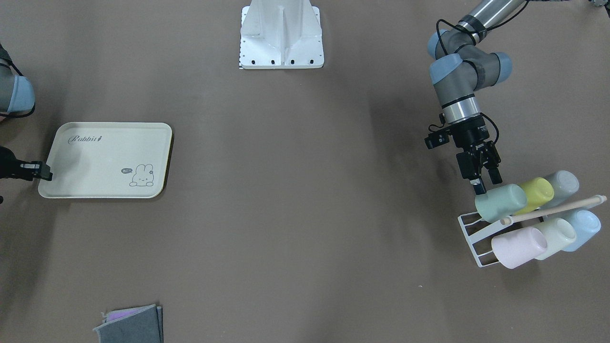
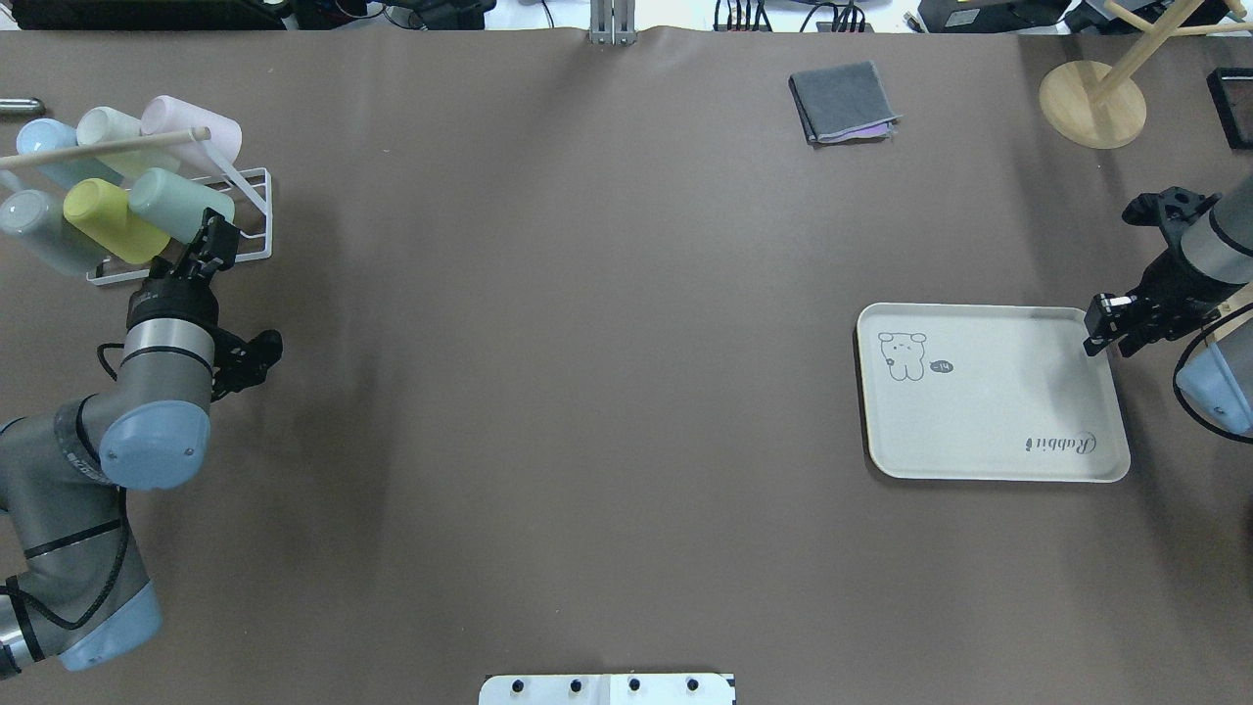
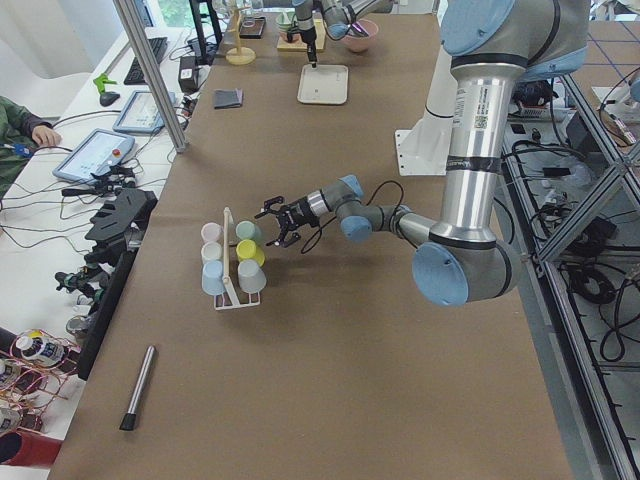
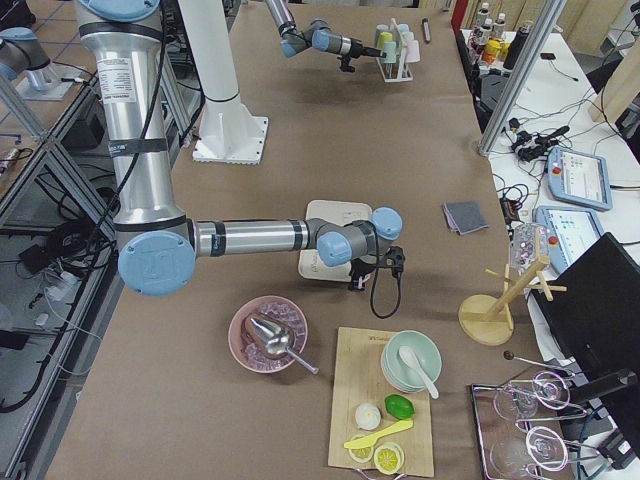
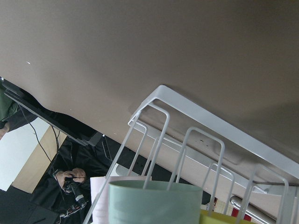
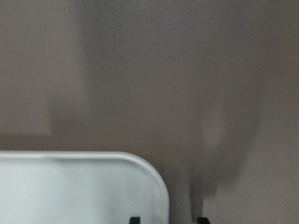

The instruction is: Pick up and place green cup on tray

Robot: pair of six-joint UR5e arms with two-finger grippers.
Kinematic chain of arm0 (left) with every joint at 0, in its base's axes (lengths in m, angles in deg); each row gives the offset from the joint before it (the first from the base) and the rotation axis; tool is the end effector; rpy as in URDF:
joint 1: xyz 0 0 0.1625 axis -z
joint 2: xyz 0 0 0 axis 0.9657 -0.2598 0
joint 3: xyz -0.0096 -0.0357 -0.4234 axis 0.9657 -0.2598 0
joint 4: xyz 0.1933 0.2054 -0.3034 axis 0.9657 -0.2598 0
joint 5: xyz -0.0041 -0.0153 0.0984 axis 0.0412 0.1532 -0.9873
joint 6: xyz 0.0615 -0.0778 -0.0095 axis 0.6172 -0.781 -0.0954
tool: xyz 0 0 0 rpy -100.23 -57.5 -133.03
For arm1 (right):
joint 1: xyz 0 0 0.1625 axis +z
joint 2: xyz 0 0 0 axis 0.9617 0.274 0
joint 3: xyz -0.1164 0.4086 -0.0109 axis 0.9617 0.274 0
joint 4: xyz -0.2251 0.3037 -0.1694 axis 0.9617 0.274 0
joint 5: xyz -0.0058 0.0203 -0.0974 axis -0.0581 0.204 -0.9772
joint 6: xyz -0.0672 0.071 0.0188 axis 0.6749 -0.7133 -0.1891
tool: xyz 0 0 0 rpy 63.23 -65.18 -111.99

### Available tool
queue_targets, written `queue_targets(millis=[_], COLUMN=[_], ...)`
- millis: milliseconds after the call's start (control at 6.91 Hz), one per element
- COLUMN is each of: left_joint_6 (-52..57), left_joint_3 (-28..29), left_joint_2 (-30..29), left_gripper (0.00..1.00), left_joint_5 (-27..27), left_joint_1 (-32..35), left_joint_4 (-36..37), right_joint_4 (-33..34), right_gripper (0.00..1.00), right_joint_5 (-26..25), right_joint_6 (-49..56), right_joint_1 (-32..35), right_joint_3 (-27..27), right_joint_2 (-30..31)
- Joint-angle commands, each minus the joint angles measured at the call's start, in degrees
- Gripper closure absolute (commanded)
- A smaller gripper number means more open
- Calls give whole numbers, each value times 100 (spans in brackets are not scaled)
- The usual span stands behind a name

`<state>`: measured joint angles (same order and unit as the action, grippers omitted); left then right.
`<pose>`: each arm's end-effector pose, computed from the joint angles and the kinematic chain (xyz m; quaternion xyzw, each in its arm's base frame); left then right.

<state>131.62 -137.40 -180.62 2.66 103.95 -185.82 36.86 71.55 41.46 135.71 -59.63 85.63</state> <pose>0.3746 -0.4479 0.5012 0.3253 -0.4093 0.6785 0.5160 -0.2057 -0.5140 0.6310 -0.0846 -0.3856 -0.0224 0.9185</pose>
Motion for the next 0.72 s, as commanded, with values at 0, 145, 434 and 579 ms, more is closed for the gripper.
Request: queue_targets(millis=[0,145,434,579], left_joint_6=[5,5,5,5], left_joint_3=[53,62,105,236], left_joint_2=[-37,-37,-37,-37], left_gripper=[1,1,1,1], left_joint_5=[0,0,0,0], left_joint_1=[-1,8,60,69], left_joint_4=[-1,-10,-71,-245], right_joint_4=[0,0,0,0], right_gripper=[72,72,79,91], right_joint_5=[8,8,16,25], right_joint_6=[0,9,26,26], right_joint_1=[-18,-26,-27,-27], right_joint_3=[8,17,25,17], right_joint_2=[-40,-40,-49,-49])
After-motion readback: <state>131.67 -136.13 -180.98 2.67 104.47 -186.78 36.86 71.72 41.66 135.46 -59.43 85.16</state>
